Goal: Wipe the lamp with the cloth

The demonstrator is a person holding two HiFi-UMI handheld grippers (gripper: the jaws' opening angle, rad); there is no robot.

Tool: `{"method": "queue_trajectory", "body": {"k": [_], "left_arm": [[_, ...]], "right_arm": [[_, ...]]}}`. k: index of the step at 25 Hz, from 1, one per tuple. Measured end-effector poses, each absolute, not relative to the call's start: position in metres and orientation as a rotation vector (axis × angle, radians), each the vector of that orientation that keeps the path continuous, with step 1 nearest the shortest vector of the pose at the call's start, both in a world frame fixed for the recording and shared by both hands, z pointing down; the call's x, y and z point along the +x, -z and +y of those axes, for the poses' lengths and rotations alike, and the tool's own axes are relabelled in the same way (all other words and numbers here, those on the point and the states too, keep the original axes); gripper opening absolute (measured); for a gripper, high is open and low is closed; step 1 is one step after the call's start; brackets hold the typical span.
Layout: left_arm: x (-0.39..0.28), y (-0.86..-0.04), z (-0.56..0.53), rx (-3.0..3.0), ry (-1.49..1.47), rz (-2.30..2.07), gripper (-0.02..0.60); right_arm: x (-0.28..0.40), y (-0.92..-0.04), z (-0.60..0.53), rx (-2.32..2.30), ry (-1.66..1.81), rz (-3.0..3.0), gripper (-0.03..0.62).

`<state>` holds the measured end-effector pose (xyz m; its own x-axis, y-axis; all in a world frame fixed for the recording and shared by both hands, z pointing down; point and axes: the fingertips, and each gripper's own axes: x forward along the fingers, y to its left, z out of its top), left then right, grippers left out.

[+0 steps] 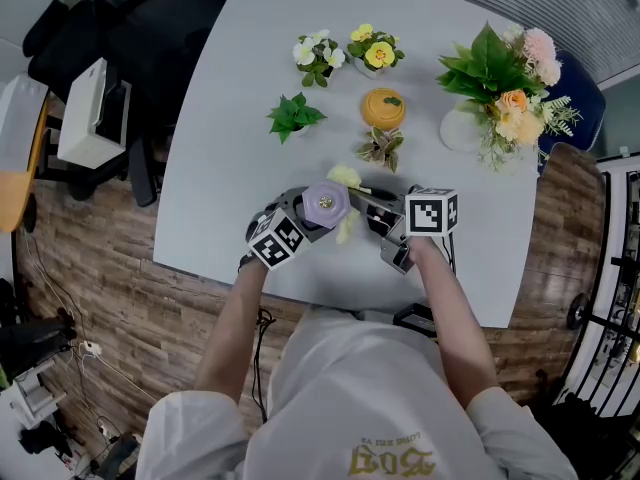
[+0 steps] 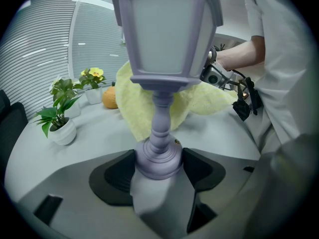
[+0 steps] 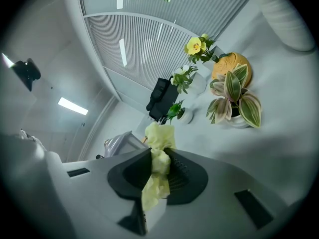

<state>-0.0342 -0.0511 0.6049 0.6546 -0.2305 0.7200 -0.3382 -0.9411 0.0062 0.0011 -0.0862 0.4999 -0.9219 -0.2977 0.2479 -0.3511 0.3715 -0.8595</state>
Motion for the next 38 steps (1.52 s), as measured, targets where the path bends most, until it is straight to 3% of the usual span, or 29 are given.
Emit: {"method": "queue_trajectory", "body": {"k": [38], "left_arm": [[-0.034,-0.605,-0.052,2.722,-1.161,-0.466,0.305]], "right_arm": [[-0.013,-0.550,-0.076,0.567,-1.557,-2.385,0.071]]}}
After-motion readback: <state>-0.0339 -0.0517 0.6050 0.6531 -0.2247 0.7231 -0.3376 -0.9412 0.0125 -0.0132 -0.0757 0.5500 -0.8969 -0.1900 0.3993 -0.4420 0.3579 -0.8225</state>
